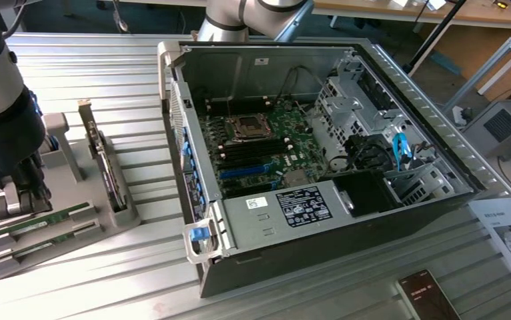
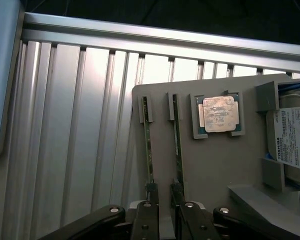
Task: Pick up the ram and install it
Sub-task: 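Pick up the ram and move it above insertion slot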
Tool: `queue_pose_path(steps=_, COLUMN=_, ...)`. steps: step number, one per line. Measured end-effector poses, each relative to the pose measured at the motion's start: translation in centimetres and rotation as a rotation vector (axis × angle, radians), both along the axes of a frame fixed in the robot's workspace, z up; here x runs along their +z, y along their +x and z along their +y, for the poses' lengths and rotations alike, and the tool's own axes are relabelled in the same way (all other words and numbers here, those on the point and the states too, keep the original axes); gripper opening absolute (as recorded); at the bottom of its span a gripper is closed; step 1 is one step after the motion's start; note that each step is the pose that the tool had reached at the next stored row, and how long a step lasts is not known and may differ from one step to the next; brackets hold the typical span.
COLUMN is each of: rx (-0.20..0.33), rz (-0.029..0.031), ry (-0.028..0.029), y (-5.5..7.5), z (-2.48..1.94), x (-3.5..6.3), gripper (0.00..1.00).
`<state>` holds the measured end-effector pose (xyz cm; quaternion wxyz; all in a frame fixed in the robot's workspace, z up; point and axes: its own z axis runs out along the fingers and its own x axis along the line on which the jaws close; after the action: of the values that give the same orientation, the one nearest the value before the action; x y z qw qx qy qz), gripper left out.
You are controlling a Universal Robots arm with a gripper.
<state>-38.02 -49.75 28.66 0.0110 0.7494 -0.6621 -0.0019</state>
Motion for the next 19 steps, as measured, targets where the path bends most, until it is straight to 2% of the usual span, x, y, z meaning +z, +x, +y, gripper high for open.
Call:
queue_pose_path(steps=9, rx=0.000, rz=-0.0021, ry=-0.0001, y=0.00, z=0.00, x=-0.33, gripper=0.24)
queue_pose_path(steps=13, rx=0.000, rz=-0.0058, ry=0.0001, y=-0.07, z=0.00, x=-0.46, gripper=0.24)
queue_pose_path(steps=19, rx=0.000, rz=-0.0058, ry=0.0000, y=-0.08, z=0.00, x=-0.45, gripper=0.24)
